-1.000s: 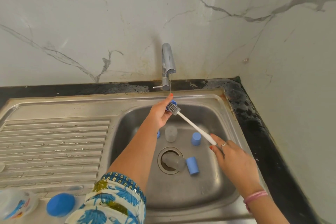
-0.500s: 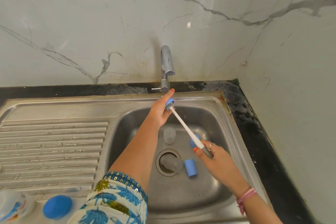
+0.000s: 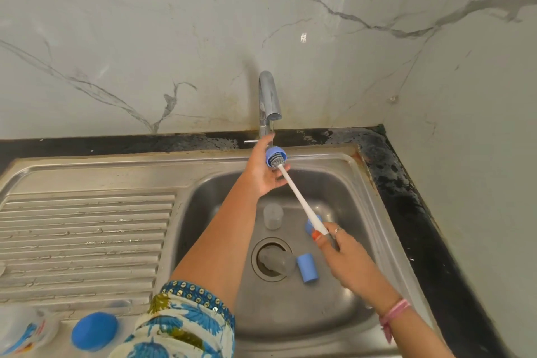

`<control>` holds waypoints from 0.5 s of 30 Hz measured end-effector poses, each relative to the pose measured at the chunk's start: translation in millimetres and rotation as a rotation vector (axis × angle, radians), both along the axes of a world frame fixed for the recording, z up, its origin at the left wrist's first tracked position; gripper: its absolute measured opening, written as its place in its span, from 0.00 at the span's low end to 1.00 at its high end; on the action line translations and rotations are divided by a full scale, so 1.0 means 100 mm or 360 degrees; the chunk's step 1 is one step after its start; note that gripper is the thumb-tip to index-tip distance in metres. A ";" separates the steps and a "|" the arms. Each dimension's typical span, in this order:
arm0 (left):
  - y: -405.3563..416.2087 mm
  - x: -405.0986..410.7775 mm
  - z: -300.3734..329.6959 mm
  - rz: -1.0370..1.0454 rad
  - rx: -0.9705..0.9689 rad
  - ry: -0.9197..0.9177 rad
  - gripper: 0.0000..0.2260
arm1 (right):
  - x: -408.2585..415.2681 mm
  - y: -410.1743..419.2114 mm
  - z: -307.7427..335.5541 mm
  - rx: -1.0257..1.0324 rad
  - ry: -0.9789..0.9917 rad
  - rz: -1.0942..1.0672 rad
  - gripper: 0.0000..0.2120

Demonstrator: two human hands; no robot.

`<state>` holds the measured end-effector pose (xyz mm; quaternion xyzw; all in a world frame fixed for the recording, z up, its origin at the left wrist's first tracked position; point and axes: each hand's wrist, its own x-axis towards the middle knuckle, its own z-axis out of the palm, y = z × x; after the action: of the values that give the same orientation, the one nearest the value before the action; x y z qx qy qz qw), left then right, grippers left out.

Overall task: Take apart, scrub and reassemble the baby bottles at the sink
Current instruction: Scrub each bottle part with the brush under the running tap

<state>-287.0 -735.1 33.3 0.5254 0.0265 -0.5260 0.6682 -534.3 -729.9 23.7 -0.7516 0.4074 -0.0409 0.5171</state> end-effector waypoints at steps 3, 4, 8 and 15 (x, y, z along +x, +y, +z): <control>-0.03 0.02 -0.02 -0.0080 0.0382 -0.0336 0.24 | -0.04 -0.04 -0.06 -0.0581 0.0099 0.0122 0.12; -0.02 0.03 -0.05 -0.0034 0.0355 -0.0322 0.23 | -0.04 -0.02 -0.06 -0.0421 0.0022 0.0092 0.13; 0.05 0.03 -0.10 0.0190 -0.0349 0.0194 0.15 | 0.00 -0.03 0.11 0.1597 -0.0533 -0.0274 0.17; 0.05 0.06 -0.04 -0.0004 0.0049 0.0017 0.23 | 0.04 0.04 0.00 0.0483 -0.0163 -0.0068 0.19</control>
<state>-281.4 -729.7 29.5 0.5328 0.0374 -0.5292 0.6593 -530.4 -726.2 24.0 -0.6530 0.3980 -0.0281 0.6438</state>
